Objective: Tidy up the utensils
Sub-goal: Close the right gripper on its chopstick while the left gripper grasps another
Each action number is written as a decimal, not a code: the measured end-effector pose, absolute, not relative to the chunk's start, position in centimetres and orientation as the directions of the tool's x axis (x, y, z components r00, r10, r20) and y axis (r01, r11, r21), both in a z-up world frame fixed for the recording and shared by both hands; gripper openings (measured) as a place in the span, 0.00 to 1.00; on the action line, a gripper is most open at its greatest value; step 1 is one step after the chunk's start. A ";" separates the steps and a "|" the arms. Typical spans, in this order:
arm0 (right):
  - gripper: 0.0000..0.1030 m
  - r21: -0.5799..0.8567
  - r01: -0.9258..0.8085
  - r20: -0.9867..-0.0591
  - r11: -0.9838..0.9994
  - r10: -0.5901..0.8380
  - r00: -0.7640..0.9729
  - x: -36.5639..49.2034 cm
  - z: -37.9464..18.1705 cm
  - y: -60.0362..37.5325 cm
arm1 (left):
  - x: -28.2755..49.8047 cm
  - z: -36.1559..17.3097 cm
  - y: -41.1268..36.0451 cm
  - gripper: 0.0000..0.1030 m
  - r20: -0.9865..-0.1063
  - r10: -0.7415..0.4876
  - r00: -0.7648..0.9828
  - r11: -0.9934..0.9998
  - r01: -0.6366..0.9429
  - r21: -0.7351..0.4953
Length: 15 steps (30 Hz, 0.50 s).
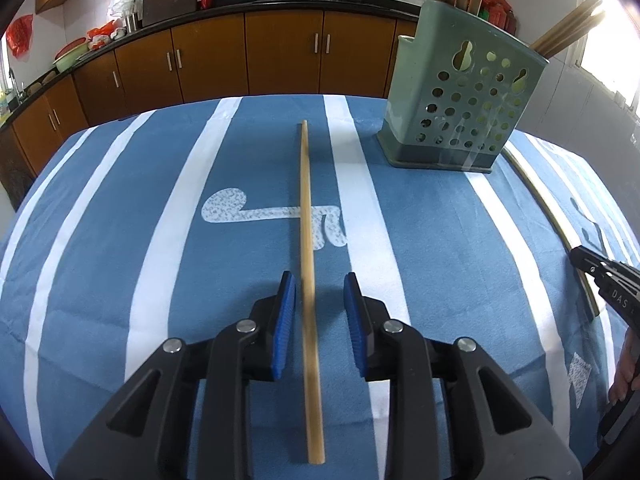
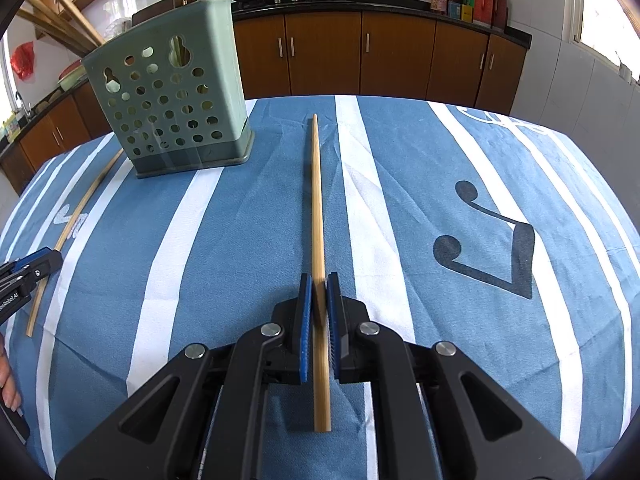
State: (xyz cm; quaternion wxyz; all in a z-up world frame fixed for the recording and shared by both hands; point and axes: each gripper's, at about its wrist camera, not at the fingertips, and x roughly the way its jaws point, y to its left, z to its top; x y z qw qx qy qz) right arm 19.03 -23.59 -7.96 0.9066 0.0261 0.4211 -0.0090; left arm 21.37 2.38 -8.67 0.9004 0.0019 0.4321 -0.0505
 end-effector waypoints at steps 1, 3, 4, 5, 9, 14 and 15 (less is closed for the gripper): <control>0.09 0.038 0.039 -0.764 0.999 0.004 0.645 18.9 -8.0 -23.6 | 21.2 -8.7 2.4 0.26 -0.779 -0.085 0.621 0.995 0.092 -0.035; 0.09 0.045 0.041 -0.764 0.998 0.008 0.645 18.7 -8.0 -23.6 | 20.7 -8.7 2.5 0.25 -0.780 -0.078 0.621 0.996 0.089 -0.029; 0.09 0.049 0.042 -0.764 0.998 0.010 0.645 18.6 -8.0 -23.7 | 20.6 -8.7 2.5 0.25 -0.780 -0.076 0.621 0.996 0.088 -0.026; 0.09 0.052 0.044 -0.764 0.998 0.011 0.645 18.5 -8.0 -23.7 | 20.4 -8.7 2.5 0.24 -0.780 -0.073 0.621 0.996 0.087 -0.024; 0.09 0.045 0.045 -0.765 0.998 0.005 0.644 17.9 -8.0 -23.7 | 19.7 -8.7 2.4 0.24 -0.781 -0.067 0.620 0.996 0.091 -0.013; 0.09 0.055 0.042 -0.765 0.998 0.015 0.644 17.1 -8.0 -23.8 | 18.9 -8.7 2.4 0.26 -0.783 -0.056 0.620 0.996 0.086 -0.004; 0.09 0.056 0.042 -0.765 0.998 0.016 0.644 17.0 -8.0 -23.8 | 18.9 -8.7 2.3 0.26 -0.783 -0.053 0.620 0.996 0.085 0.000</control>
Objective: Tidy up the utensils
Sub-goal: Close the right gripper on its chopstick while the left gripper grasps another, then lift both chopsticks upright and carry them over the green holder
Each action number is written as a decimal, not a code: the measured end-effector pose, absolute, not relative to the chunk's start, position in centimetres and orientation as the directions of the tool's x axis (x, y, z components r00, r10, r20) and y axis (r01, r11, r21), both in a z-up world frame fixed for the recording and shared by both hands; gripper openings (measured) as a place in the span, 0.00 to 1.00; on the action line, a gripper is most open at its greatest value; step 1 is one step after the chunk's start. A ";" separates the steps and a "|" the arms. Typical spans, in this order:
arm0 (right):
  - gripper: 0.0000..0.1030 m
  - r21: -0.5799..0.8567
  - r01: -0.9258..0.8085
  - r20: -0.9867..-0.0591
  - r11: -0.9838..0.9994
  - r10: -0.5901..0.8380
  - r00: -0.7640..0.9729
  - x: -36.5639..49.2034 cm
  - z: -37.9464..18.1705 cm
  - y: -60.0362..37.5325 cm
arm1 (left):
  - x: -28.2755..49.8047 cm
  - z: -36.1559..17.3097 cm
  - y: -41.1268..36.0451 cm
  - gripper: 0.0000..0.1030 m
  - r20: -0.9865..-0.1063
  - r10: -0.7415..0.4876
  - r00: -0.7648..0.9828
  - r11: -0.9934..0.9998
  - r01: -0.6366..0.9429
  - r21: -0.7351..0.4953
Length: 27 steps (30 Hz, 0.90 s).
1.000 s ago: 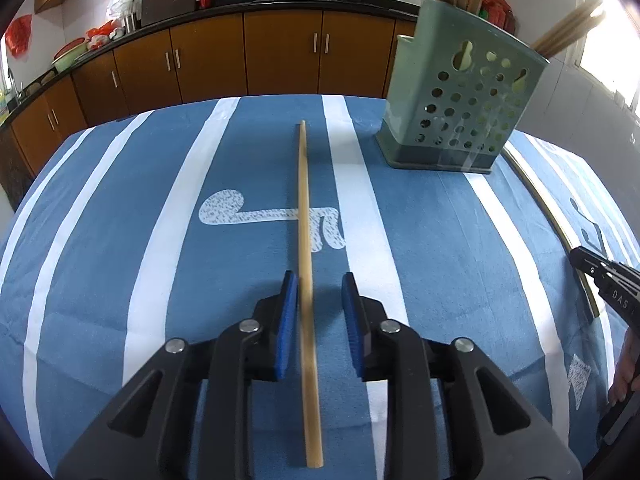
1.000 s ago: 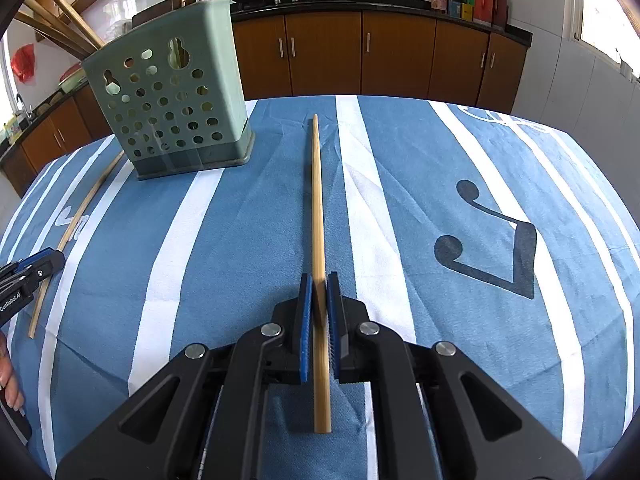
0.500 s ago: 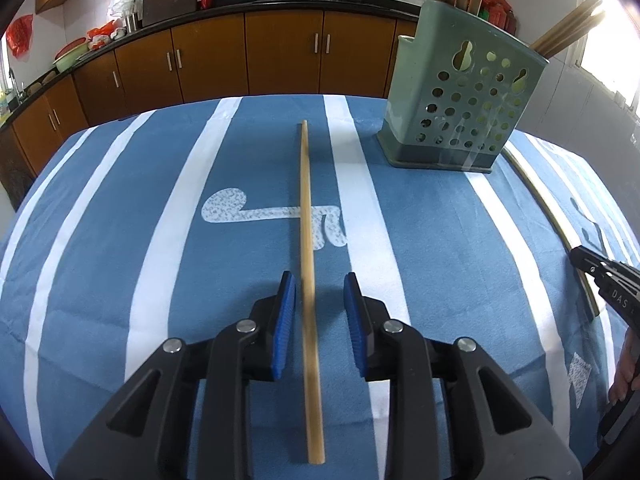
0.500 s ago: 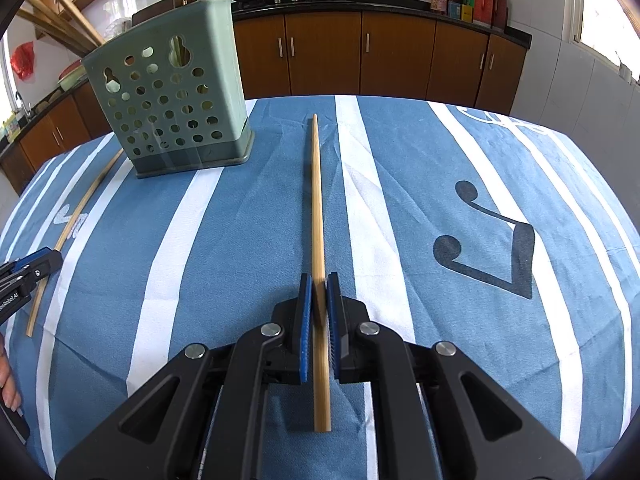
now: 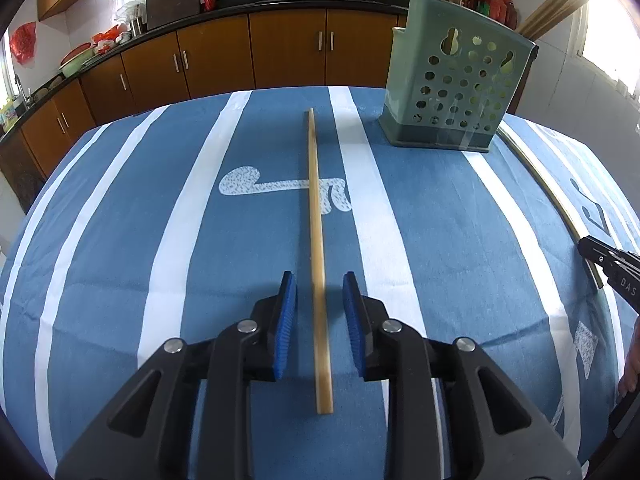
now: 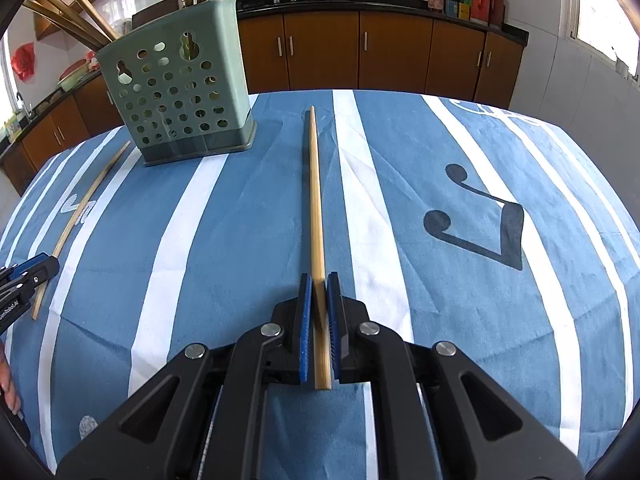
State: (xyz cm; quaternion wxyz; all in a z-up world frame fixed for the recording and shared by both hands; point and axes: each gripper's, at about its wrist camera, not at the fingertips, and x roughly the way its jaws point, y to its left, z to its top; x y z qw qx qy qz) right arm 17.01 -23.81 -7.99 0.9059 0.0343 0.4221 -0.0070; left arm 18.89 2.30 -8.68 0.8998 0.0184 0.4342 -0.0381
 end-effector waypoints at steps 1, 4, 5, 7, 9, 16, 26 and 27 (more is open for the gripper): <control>0.09 0.057 0.041 -0.765 0.998 0.017 0.644 16.9 -8.0 -23.8 | 18.8 -8.7 2.3 0.27 -0.783 -0.049 0.620 0.997 0.083 0.004; 0.09 0.059 0.042 -0.765 0.997 0.018 0.644 16.9 -8.0 -23.8 | 18.7 -8.7 2.3 0.27 -0.783 -0.051 0.620 0.997 0.082 -0.001; 0.09 0.060 0.041 -0.765 0.997 0.019 0.644 16.8 -8.0 -23.8 | 18.6 -8.7 2.3 0.27 -0.783 -0.050 0.620 0.997 0.080 0.000; 0.08 0.065 0.041 -0.765 0.997 0.023 0.644 16.9 -8.0 -23.9 | 18.5 -8.7 2.2 0.25 -0.783 -0.047 0.620 0.997 0.076 0.001; 0.08 0.072 0.040 -0.764 0.997 0.029 0.644 16.8 -8.0 -24.0 | 18.4 -8.7 2.3 0.12 -0.783 -0.044 0.621 0.997 0.072 0.001; 0.07 0.102 0.038 -0.742 0.994 0.051 0.669 16.2 -7.5 -24.6 | 18.0 -8.5 2.8 0.08 -0.791 -0.071 0.608 0.996 0.083 -0.026; 0.07 0.133 0.037 -0.656 0.990 0.060 0.752 14.7 -4.3 -25.5 | 16.6 -4.9 4.6 0.08 -0.735 -0.115 0.668 0.993 0.069 -0.093; 0.07 0.135 0.037 -0.649 0.990 0.060 0.758 14.6 -4.1 -25.6 | 16.6 -4.6 4.7 0.08 -0.730 -0.117 0.674 0.993 0.071 -0.093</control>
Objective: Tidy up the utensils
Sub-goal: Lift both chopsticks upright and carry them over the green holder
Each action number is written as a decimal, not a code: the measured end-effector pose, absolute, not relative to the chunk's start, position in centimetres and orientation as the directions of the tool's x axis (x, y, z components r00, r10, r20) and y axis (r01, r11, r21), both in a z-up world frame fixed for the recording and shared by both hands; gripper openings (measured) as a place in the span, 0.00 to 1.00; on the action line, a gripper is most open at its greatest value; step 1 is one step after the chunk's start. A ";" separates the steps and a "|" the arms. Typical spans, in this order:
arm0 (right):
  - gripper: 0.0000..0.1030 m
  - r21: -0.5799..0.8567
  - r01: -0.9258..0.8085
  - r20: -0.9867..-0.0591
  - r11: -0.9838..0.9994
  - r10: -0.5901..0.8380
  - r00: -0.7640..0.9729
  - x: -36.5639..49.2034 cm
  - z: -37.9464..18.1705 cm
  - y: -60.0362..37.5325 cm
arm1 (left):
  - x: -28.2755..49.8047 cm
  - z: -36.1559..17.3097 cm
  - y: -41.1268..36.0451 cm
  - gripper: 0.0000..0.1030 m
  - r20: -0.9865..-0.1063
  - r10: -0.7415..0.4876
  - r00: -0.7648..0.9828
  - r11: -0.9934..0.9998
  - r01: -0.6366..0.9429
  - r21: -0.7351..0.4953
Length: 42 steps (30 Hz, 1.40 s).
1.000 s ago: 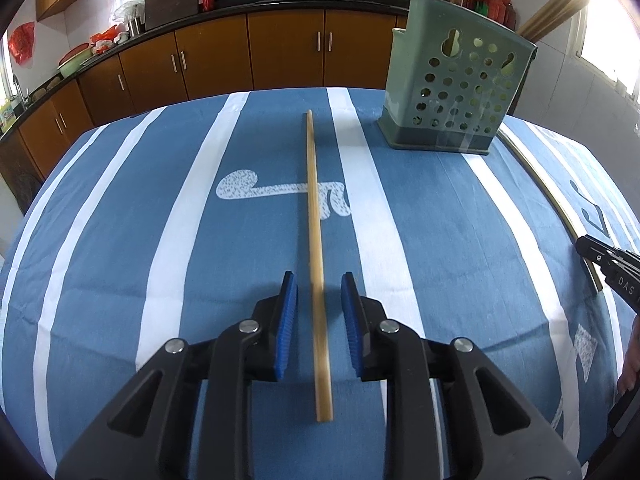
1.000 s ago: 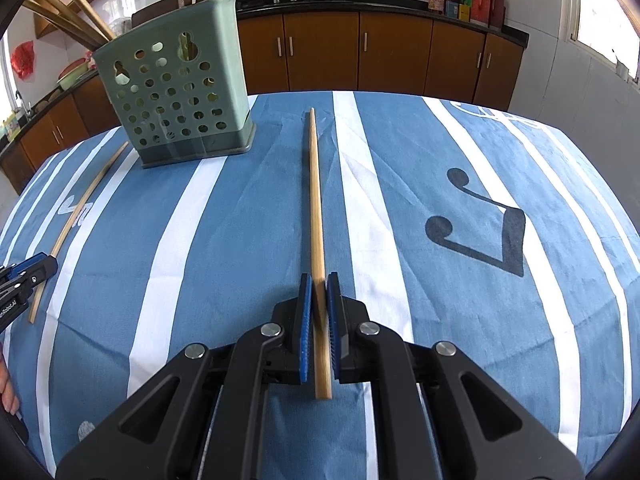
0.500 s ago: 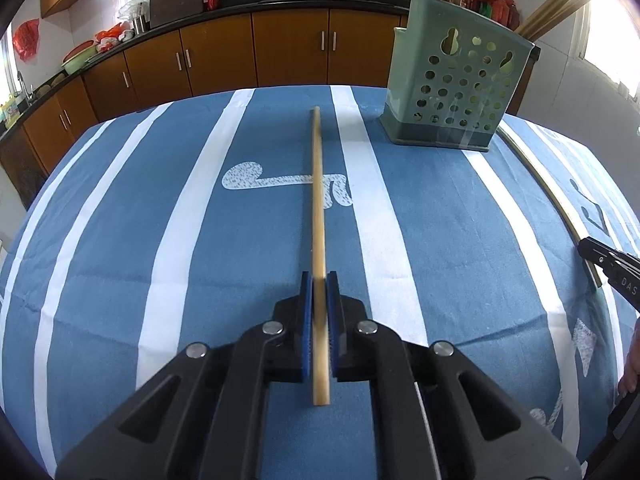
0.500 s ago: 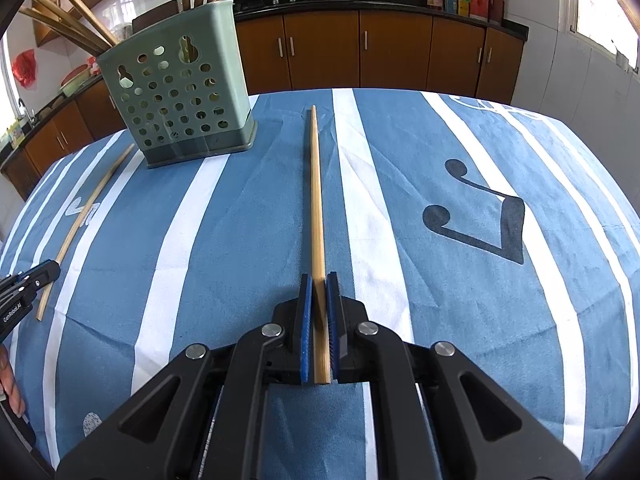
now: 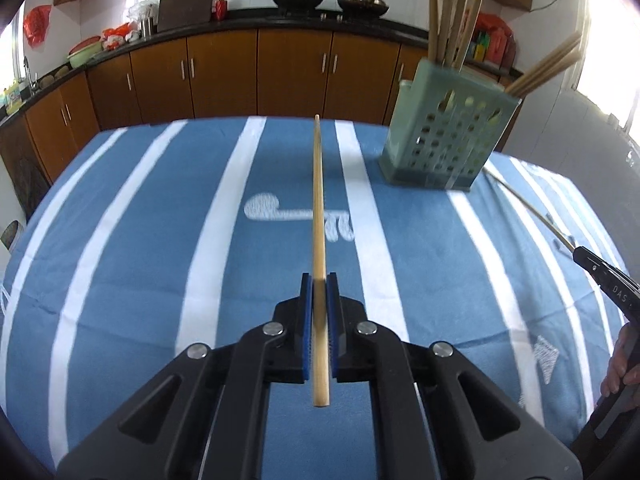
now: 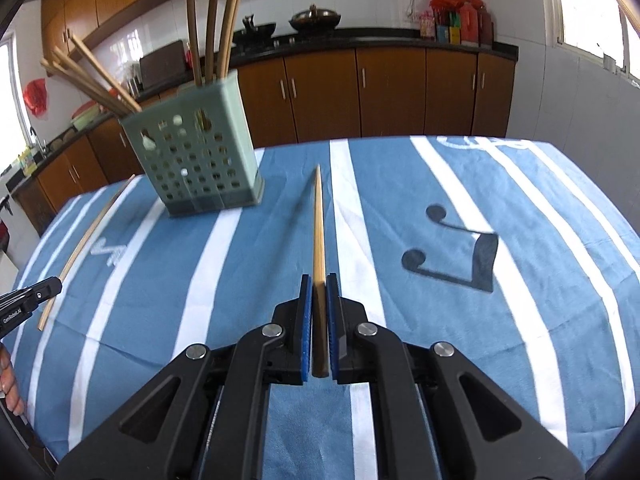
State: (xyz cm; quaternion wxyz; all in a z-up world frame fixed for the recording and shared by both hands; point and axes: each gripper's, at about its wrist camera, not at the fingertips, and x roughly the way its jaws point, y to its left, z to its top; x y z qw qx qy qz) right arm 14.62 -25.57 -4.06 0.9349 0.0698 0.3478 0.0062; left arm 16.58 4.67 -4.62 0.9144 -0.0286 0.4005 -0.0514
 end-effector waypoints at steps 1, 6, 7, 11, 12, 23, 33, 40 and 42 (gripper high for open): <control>0.07 0.137 0.037 -0.641 0.990 0.060 0.765 14.5 -3.7 -25.6 | 16.4 -4.1 4.7 0.08 -0.720 -0.119 0.684 0.993 0.075 -0.092; 0.07 0.147 0.036 -0.602 0.988 0.060 0.796 14.1 -2.1 -26.0 | 16.1 -2.6 4.6 0.08 -0.700 -0.129 0.702 0.992 0.093 -0.090; 0.07 0.149 0.035 -0.596 0.988 0.061 0.801 14.0 -1.9 -26.0 | 16.0 -2.4 4.5 0.08 -0.698 -0.129 0.704 0.992 0.096 -0.087; 0.07 0.151 0.034 -0.577 0.988 0.060 0.815 13.8 -1.2 -26.1 | 16.0 -1.9 4.6 0.08 -0.694 -0.130 0.708 0.991 0.102 -0.082; 0.07 0.152 0.034 -0.573 0.988 0.060 0.817 13.7 -1.1 -26.1 | 15.9 -1.8 4.6 0.08 -0.693 -0.130 0.709 0.991 0.102 -0.081; 0.07 0.164 0.033 -0.539 0.986 0.061 0.840 13.6 -0.2 -26.3 | 15.5 -0.6 4.8 0.08 -0.665 -0.124 0.736 0.992 0.098 -0.078; 0.07 0.177 0.017 -0.474 0.984 0.070 0.878 13.2 2.1 -26.2 | 14.7 2.4 5.3 0.08 -0.577 -0.132 0.806 0.991 0.088 -0.104; 0.07 0.191 -0.002 -0.431 0.981 0.086 0.898 12.9 3.6 -25.9 | 14.3 4.1 5.4 0.08 -0.531 -0.135 0.836 0.989 0.085 -0.118; 0.07 0.187 -0.009 -0.421 0.982 0.089 0.903 12.8 4.1 -25.8 | 14.2 4.6 5.4 0.08 -0.520 -0.141 0.842 0.988 0.091 -0.121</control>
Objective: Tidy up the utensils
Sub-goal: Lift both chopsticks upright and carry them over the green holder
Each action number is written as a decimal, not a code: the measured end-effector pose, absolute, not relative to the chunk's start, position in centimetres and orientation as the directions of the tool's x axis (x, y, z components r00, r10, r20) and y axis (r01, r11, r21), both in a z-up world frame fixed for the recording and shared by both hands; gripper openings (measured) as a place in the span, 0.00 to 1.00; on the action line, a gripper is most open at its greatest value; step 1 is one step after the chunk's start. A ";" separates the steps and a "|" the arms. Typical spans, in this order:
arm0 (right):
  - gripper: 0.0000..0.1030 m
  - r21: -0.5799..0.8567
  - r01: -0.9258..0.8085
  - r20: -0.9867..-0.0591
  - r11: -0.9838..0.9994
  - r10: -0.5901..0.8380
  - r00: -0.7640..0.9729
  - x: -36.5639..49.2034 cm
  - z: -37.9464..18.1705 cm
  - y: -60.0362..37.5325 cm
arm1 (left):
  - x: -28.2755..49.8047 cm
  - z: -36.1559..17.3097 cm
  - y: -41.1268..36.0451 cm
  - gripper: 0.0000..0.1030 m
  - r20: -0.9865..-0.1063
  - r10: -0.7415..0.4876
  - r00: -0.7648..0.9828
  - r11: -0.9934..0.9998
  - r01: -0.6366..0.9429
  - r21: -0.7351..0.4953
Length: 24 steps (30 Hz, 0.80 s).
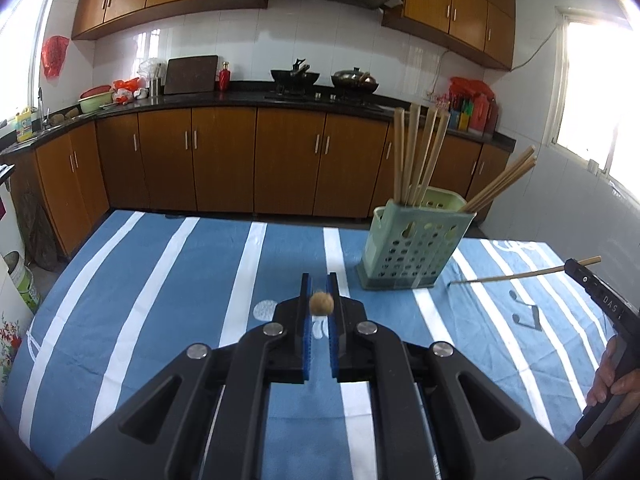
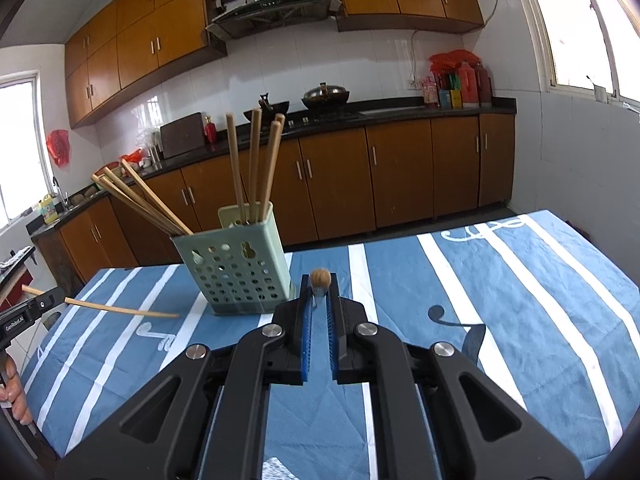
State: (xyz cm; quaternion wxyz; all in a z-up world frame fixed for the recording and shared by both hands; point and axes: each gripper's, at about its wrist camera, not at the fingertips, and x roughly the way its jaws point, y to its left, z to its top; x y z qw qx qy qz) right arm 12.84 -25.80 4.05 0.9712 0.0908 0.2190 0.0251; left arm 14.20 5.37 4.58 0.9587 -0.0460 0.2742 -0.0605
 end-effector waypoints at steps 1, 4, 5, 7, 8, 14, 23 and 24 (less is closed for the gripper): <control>0.07 0.185 -0.013 -0.416 0.983 0.090 0.905 12.9 4.3 -25.8 | 14.2 5.0 5.2 0.08 -0.512 -0.145 0.846 0.988 0.097 -0.119; 0.07 0.185 -0.025 -0.398 0.982 0.098 0.912 13.0 5.2 -25.7 | 14.1 6.2 4.7 0.08 -0.488 -0.163 0.858 0.986 0.123 -0.113; 0.07 0.185 -0.029 -0.392 0.982 0.101 0.915 13.0 5.5 -25.7 | 14.0 6.6 4.5 0.08 -0.479 -0.171 0.861 0.985 0.133 -0.113; 0.07 0.185 -0.042 -0.370 0.982 0.109 0.923 12.9 6.5 -25.6 | 13.9 7.6 4.1 0.08 -0.459 -0.188 0.868 0.982 0.155 -0.110; 0.07 0.188 -0.047 -0.363 0.981 0.113 0.925 12.9 6.8 -25.5 | 13.7 8.2 3.9 0.08 -0.447 -0.197 0.872 0.980 0.167 -0.107; 0.07 0.225 -0.108 -0.284 0.968 0.171 0.944 12.6 10.4 -25.5 | 13.3 11.3 2.4 0.08 -0.382 -0.257 0.888 0.966 0.237 -0.098; 0.07 0.208 -0.198 -0.099 0.958 0.222 0.970 12.1 16.5 -23.9 | 13.3 16.1 -0.4 0.07 -0.277 -0.346 0.896 0.938 0.331 -0.102; 0.07 0.204 -0.203 -0.080 0.958 0.223 0.971 12.4 17.0 -23.6 | 13.4 16.5 -0.5 0.07 -0.268 -0.346 0.899 0.938 0.331 -0.100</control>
